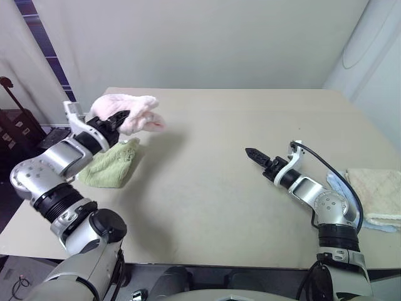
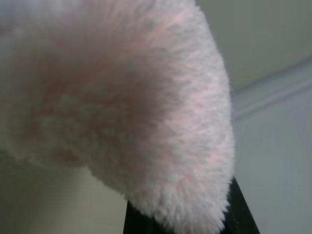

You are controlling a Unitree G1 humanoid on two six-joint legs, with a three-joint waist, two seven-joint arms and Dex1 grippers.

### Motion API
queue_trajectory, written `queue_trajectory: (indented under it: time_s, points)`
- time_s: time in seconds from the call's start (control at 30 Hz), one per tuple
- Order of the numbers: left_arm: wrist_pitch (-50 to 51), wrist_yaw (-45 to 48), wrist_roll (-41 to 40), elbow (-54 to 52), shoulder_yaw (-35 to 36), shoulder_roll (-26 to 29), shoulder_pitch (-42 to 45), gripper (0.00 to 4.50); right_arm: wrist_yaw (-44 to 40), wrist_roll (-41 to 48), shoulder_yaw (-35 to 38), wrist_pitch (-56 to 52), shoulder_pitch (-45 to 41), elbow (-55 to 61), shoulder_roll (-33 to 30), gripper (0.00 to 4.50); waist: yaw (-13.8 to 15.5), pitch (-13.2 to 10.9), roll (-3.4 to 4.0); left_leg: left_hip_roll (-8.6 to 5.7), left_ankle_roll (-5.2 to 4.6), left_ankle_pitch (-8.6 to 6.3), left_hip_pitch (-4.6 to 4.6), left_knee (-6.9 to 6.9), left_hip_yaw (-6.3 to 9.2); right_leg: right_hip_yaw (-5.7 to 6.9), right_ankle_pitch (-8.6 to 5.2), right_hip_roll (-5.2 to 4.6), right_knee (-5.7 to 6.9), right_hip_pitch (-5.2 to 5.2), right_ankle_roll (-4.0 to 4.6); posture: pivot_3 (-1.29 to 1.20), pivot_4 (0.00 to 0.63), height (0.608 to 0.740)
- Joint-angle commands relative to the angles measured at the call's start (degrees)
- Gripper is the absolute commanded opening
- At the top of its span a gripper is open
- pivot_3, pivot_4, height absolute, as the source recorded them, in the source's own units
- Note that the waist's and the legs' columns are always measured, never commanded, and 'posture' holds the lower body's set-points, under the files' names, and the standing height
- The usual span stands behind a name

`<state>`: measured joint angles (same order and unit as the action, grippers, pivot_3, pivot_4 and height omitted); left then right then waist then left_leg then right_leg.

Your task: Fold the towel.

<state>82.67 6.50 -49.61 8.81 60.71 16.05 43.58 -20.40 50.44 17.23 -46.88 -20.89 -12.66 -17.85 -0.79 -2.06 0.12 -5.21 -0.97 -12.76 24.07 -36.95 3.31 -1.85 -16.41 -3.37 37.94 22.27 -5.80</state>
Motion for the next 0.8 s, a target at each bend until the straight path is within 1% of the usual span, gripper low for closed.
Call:
queue_trajectory:
  time_s: [0.03, 0.13, 0.2, 0.33, 0.43, 0.5, 0.67, 0.8]
  points:
    - [-1.41, -1.22, -2.87, -0.58, 2.18, 1.35, -1.78, 0.01, -1.92, -1.35, -0.67, 1.09, -2.68, 0.05, 0.84, 4.5, 0.0, 0.0, 0.0, 0.0, 0.01, 0.0, -0.01, 0.01, 0.0, 0.0, 0.0, 0.01, 0.01, 0.01, 0.0, 0.0, 0.0, 0.731]
    - [-3.11, -2.74, -4.32, 0.74, 3.68, 1.47, -2.92, 0.01, -2.71, -2.81, -1.03, 1.14, -3.09, -0.28, 0.89, 4.5, 0.05, 0.0, 0.0, 0.01, 0.05, 0.03, 0.0, 0.01, 0.01, -0.01, 0.0, 0.03, 0.02, 0.02, 0.01, 0.0, 0.0, 0.731]
    - [-5.03, -2.49, -4.59, 1.39, 3.23, 1.72, -3.93, 0.01, -3.11, -3.3, -0.82, 1.02, -3.08, -0.19, 0.81, 4.5, 0.05, 0.01, -0.02, 0.01, 0.06, 0.03, 0.0, 0.01, 0.01, -0.01, 0.0, 0.02, 0.02, 0.02, 0.02, 0.0, 0.0, 0.731]
    - [-11.56, -1.56, -2.43, 4.24, -0.55, 2.32, -5.32, 0.01, -3.37, -4.77, -0.79, 0.85, -2.77, -0.13, 0.7, 4.5, 0.05, 0.01, -0.02, 0.01, 0.07, 0.03, -0.01, 0.04, 0.01, -0.02, 0.0, 0.02, 0.02, 0.03, 0.03, 0.0, 0.0, 0.731]
    - [-13.94, -1.45, -2.74, 4.9, -2.53, 2.03, -6.99, 0.01, -3.64, -6.19, -1.45, 0.56, -2.13, 0.99, 0.21, 4.5, 0.01, 0.01, -0.01, 0.01, 0.07, 0.03, -0.01, 0.05, 0.01, -0.02, -0.01, 0.02, 0.01, 0.03, 0.04, 0.0, 0.0, 0.731]
    - [-14.65, -1.37, -3.68, 3.64, -3.61, 1.44, -8.93, 0.01, -3.77, -6.95, -1.55, 0.45, -1.66, 1.75, -0.04, 4.5, -0.02, 0.01, -0.01, 0.0, 0.07, 0.03, 0.0, 0.06, 0.0, -0.05, -0.01, 0.02, 0.0, 0.03, 0.04, 0.0, 0.0, 0.731]
    - [-16.96, -4.93, -4.73, -1.55, -4.89, -1.28, -14.29, 0.01, -3.7, -8.58, -1.85, -0.28, -0.49, 2.89, -0.8, 4.5, -0.08, 0.01, -0.01, 0.02, 0.07, 0.02, 0.0, 0.13, 0.0, -0.09, -0.01, 0.02, -0.05, 0.06, 0.05, 0.0, 0.0, 0.731]
    - [-16.05, -5.85, -7.57, -5.82, -6.94, -2.66, -17.3, 0.01, -4.25, -9.34, -1.55, -0.35, -0.13, 2.92, -1.27, 4.5, 0.0, 0.01, -0.01, 0.02, 0.07, 0.02, 0.01, 0.14, -0.01, -0.11, -0.03, 0.02, -0.05, 0.06, 0.08, 0.0, 0.0, 0.731]
